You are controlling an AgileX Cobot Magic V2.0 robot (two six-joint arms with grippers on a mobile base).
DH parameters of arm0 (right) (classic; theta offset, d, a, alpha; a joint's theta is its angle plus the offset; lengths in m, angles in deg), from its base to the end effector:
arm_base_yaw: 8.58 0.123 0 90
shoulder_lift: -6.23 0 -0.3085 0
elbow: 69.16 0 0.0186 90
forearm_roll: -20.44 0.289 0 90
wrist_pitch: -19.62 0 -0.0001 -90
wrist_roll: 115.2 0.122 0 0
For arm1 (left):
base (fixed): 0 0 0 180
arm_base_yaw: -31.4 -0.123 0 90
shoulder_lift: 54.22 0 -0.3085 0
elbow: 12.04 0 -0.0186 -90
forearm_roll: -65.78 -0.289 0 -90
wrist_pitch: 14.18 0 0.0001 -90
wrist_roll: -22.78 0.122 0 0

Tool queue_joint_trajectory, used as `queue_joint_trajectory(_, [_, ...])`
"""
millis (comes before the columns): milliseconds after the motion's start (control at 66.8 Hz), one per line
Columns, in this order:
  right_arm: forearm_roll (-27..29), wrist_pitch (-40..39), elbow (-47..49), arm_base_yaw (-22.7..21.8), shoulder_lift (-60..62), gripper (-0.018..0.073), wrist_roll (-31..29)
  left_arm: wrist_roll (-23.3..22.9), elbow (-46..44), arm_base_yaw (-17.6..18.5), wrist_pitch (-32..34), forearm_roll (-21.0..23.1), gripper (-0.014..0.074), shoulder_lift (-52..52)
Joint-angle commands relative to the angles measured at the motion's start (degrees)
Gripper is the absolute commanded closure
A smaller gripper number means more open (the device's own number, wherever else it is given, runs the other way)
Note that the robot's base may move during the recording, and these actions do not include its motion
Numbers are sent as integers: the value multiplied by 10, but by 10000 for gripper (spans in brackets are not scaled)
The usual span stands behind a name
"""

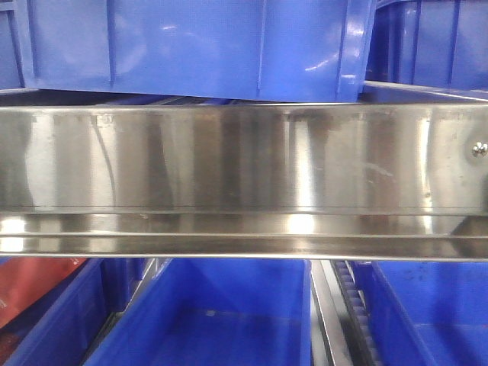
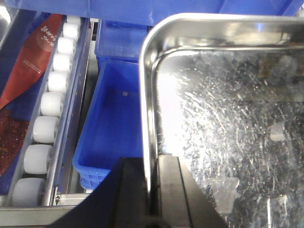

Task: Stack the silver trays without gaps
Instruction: 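Lift the silver tray off the shelf with both grippers, then hold the tray with both grippers while backing away from the shelf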

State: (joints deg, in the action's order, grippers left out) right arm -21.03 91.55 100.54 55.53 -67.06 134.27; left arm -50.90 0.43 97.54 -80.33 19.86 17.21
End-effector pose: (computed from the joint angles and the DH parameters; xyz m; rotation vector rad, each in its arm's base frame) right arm 0.1755 0.1856 0.3870 0.0172 2.3119 0.1097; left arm 0.1722 -0.1910 0.3927 0.0039 2.2107 -0.2258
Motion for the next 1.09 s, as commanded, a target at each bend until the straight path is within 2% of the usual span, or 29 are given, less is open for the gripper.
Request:
queue_joint_trajectory(0, [-25, -30, 3, 4, 6, 565, 4, -1, 1, 6, 21, -11, 612, -4])
queue_joint_trajectory(1078, [-25, -47, 3, 4, 6, 565, 4, -1, 1, 5, 34, -23, 612, -4])
